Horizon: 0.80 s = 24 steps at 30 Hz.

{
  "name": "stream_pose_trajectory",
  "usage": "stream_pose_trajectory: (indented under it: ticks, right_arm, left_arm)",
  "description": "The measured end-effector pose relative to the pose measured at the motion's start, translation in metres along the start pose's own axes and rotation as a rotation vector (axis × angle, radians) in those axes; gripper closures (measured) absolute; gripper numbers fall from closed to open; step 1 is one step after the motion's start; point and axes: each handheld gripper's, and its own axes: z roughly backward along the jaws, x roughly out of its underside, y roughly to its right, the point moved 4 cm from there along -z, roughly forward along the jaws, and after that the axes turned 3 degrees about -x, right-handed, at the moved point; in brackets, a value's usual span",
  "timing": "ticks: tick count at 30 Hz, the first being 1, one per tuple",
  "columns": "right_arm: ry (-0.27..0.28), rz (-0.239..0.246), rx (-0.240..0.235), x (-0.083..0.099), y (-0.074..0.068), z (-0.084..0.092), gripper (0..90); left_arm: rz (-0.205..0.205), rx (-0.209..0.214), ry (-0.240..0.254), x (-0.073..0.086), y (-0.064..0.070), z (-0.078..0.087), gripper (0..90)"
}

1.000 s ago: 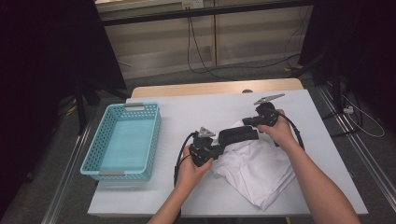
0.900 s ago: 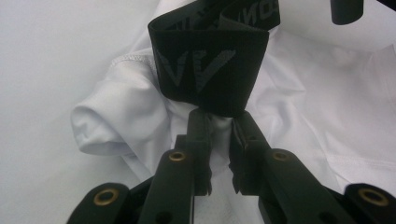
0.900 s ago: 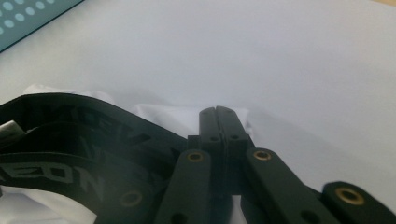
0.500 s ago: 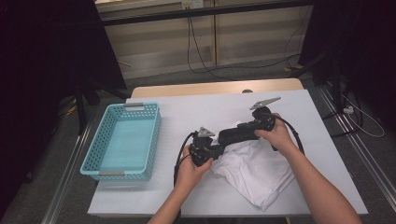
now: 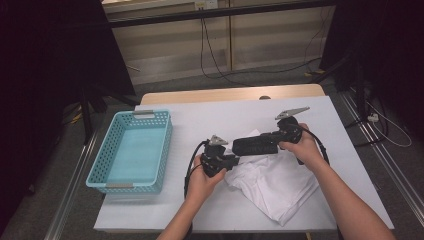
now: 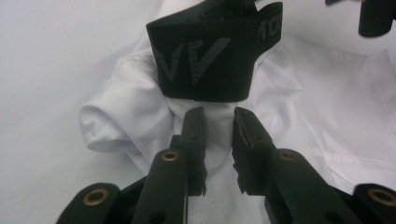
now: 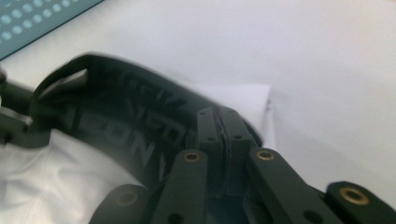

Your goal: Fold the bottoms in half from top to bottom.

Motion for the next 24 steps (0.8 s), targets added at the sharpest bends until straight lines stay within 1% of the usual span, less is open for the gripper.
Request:
stream_pose_trajectory:
  ticks: [3, 5, 8, 9, 11, 12, 13, 14, 16, 18, 19, 22, 24]
  right_arm:
    - [0.005, -0.009, 0.018, -0.008, 0.001, -0.003, 88.8]
    - [0.002, -0.012, 0.033, -0.013, 0.002, -0.009, 89.3]
    - [-0.020, -0.010, 0.043, -0.018, 0.001, -0.021, 89.7]
    - [-0.022, -0.007, 0.047, -0.021, 0.001, -0.026, 89.8]
    - [-0.026, -0.015, 0.049, -0.025, -0.001, -0.035, 89.8]
    - [-0.034, -0.022, 0.046, -0.028, -0.003, -0.044, 89.7]
    - [-0.034, -0.022, 0.046, -0.028, -0.003, -0.044, 89.7]
    - [-0.041, -0.026, 0.033, -0.030, -0.004, -0.049, 89.7]
    - [-0.047, -0.022, 0.028, -0.032, -0.008, -0.056, 89.7]
    - [-0.060, -0.025, 0.007, -0.034, -0.011, -0.062, 89.6]
    - [-0.063, -0.022, 0.004, -0.034, -0.013, -0.064, 89.7]
    - [-0.081, -0.026, -0.022, -0.032, -0.019, -0.066, 90.0]
    - [-0.084, -0.031, -0.044, -0.029, -0.020, -0.062, 90.0]
  left_arm:
    - [-0.010, 0.003, -0.009, 0.001, 0.001, -0.002, 78.1]
    - [-0.013, 0.004, -0.013, 0.001, 0.001, -0.002, 78.9]
    - [-0.017, 0.006, -0.012, 0.001, 0.003, -0.003, 79.7]
    - [-0.020, 0.008, -0.014, 0.001, 0.003, -0.003, 79.7]
    - [-0.023, 0.009, -0.013, 0.001, 0.003, -0.003, 79.8]
    - [-0.028, 0.010, -0.015, 0.001, 0.002, -0.003, 79.8]
    - [-0.029, 0.010, -0.015, 0.001, 0.002, -0.003, 79.8]
    - [-0.030, 0.012, -0.014, 0.002, 0.002, -0.002, 79.8]
    - [-0.031, 0.011, -0.013, 0.002, 0.002, -0.002, 79.9]
    - [-0.028, 0.012, -0.013, 0.002, 0.001, -0.001, 80.0]
    - [-0.029, 0.011, -0.013, 0.002, 0.001, -0.001, 80.0]
    - [-0.026, 0.012, -0.009, 0.002, 0.000, -0.001, 79.9]
    - [-0.025, 0.009, -0.009, 0.002, -0.001, 0.000, 79.7]
